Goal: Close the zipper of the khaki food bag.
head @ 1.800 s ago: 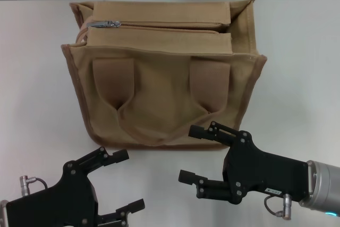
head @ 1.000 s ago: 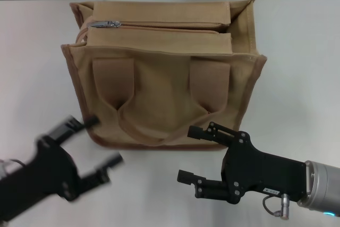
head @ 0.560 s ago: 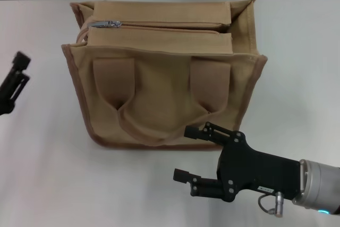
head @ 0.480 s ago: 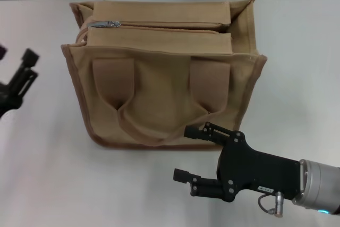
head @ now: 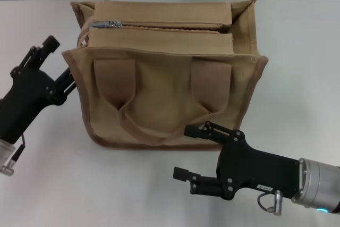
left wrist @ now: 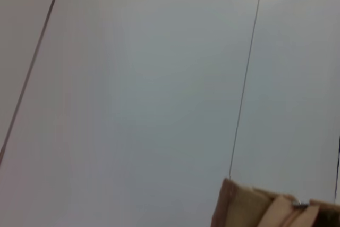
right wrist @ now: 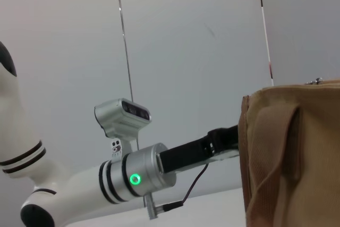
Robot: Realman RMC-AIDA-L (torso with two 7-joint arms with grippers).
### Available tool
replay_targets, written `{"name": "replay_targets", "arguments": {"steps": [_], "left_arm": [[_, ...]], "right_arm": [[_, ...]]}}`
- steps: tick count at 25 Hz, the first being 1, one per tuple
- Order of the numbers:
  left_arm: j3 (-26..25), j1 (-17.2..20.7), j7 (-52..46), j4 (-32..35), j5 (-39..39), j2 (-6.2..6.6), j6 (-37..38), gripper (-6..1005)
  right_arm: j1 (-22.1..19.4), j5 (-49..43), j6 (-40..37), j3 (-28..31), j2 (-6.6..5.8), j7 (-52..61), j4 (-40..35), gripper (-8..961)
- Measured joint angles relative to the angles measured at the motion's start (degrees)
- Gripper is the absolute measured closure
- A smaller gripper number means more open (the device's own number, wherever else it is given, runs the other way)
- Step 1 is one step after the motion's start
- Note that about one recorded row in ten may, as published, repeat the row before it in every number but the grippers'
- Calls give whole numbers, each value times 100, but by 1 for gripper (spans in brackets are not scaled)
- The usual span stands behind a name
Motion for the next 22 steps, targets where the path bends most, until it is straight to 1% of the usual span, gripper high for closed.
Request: {"name": "replay_targets", "arguments": {"steps": [1, 2, 6, 9, 15, 22], "left_arm": [[0, 0, 0, 0, 0, 0, 0, 223], [-35, -139, -45, -25, -12, -2, -14, 224], [-65, -372, -96, -36, -12, -14, -156, 228], [-174, -453, -79, -73, -11, -20, -284, 232], [-631, -435, -100, -201, -8, -18, -338, 238], [-690, -419, -124, -252, 18, -24, -134, 246]], "right_arm": [[11, 0, 3, 2, 0, 0, 0, 144], [24, 0, 12, 7, 0, 0, 0, 144], [71, 0, 97, 16, 0, 1, 4, 144], [81, 0, 154, 26, 0, 1, 32, 144], [77, 0, 225, 97, 0, 0, 43, 144], [141, 0, 286, 163, 0, 0, 41, 144]]}}
